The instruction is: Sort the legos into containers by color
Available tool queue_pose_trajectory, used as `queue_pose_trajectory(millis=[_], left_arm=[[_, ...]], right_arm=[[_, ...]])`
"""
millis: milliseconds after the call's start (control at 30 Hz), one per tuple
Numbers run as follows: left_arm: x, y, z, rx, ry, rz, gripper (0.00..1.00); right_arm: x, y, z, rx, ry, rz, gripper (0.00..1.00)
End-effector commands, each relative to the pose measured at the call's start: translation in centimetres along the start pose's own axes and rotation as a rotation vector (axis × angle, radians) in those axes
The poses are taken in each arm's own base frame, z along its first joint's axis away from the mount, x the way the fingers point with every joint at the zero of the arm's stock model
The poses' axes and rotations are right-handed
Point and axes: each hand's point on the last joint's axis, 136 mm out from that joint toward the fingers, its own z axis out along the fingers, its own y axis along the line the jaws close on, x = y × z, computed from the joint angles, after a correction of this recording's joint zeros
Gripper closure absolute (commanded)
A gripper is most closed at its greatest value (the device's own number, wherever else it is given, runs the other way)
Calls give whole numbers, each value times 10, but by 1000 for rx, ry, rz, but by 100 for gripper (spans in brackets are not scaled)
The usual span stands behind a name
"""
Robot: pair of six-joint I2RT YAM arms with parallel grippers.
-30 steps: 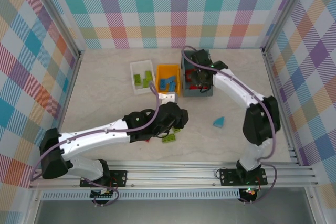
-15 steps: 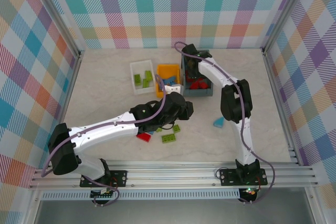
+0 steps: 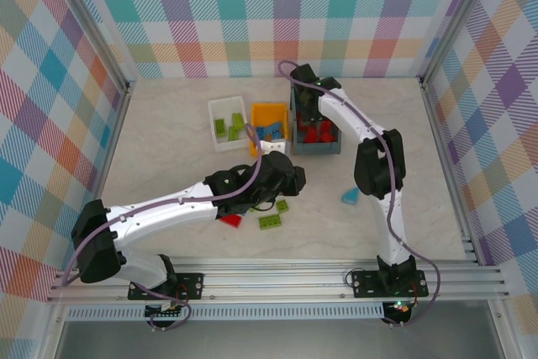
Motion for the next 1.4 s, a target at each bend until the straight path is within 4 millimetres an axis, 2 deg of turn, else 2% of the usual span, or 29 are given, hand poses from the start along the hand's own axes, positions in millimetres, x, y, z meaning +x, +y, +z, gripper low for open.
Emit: queue_pose_trajectory(millis=[0, 67, 133, 267, 367, 467, 567, 767, 1067, 1233, 1367], left_arm=[[7, -6, 12, 16, 44, 2, 68], [14, -11, 27, 7, 85, 17, 67], [24, -15, 45, -11, 126, 33, 65], [44, -27, 86, -52, 201, 110, 56], [58, -35, 115, -77, 243, 165, 50], [68, -42, 141, -96, 275, 193, 44], [79, -50, 163, -96, 304, 208, 39], [98, -49, 192, -142, 349, 204, 33], [125, -48, 212, -158, 400, 209, 30], [131, -38, 221, -197, 394, 223, 37], [129, -37, 225, -202, 374, 234, 52]], right_arm=[[-31, -24, -85, -55, -153, 67, 51], [-27, -37, -112, -79, -183, 81, 52], [-15, -49, -137, -121, -198, 91, 52], [36, -74, -184, -226, -191, 110, 50], [76, -97, -220, -294, -197, 123, 45], [107, -119, -252, -354, -218, 136, 40], [132, -131, -277, -411, -231, 148, 34], [159, -148, -296, -434, -228, 184, 30], [167, -160, -312, -452, -259, 220, 28], [170, -162, -312, -449, -257, 223, 28], [172, -160, -310, -453, -247, 226, 29]])
